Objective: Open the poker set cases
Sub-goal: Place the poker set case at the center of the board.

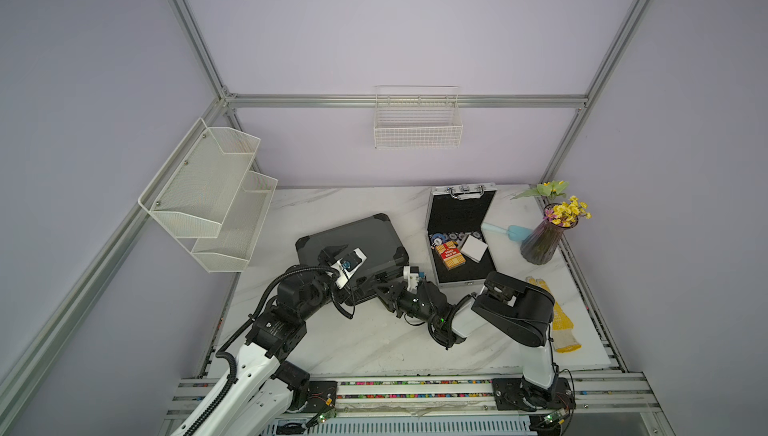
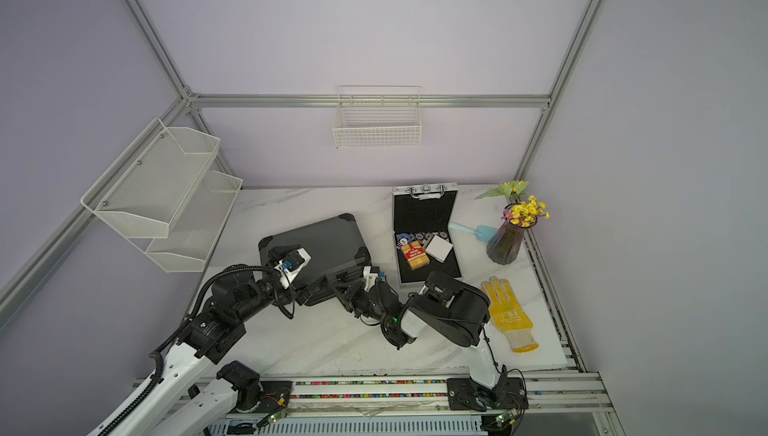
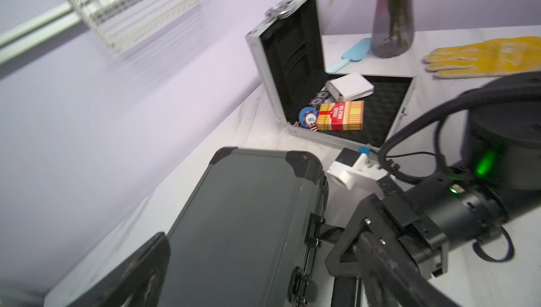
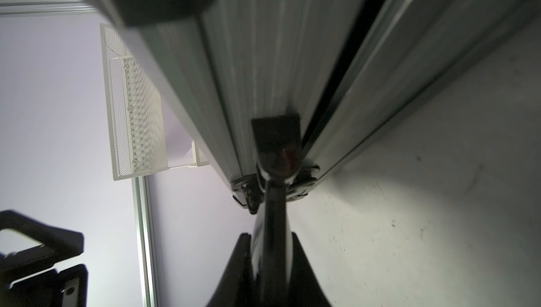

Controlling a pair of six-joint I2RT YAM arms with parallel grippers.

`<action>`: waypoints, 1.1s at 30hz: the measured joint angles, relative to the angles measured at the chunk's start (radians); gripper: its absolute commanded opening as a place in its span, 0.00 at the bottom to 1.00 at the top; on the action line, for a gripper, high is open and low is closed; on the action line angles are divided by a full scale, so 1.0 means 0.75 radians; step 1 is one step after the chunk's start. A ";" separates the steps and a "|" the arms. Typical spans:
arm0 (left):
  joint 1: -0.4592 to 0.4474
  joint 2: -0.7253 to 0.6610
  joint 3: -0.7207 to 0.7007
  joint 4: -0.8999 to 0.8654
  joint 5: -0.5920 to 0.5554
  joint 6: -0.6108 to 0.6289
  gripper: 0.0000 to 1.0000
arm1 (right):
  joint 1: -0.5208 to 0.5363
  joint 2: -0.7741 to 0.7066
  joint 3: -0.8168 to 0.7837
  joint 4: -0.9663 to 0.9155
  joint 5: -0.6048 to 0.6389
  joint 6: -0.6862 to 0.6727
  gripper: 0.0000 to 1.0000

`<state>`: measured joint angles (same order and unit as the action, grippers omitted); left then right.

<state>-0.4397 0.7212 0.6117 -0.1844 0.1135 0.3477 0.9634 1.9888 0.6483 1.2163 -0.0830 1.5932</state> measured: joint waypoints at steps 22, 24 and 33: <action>0.448 0.516 0.196 -0.380 -0.219 -0.908 0.97 | 0.014 -0.098 0.073 0.188 -0.050 -0.010 0.59; 0.475 0.516 0.196 -0.397 -0.193 -0.936 0.97 | 0.014 -0.098 0.073 0.192 -0.050 -0.009 0.59; 0.600 0.491 0.196 -0.487 -0.064 -1.054 0.98 | 0.004 -0.153 0.098 0.060 -0.088 -0.087 0.60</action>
<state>0.0101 1.0897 0.7586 -0.5499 0.0658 -0.4431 0.9665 1.8744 0.7216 1.2610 -0.1490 1.5280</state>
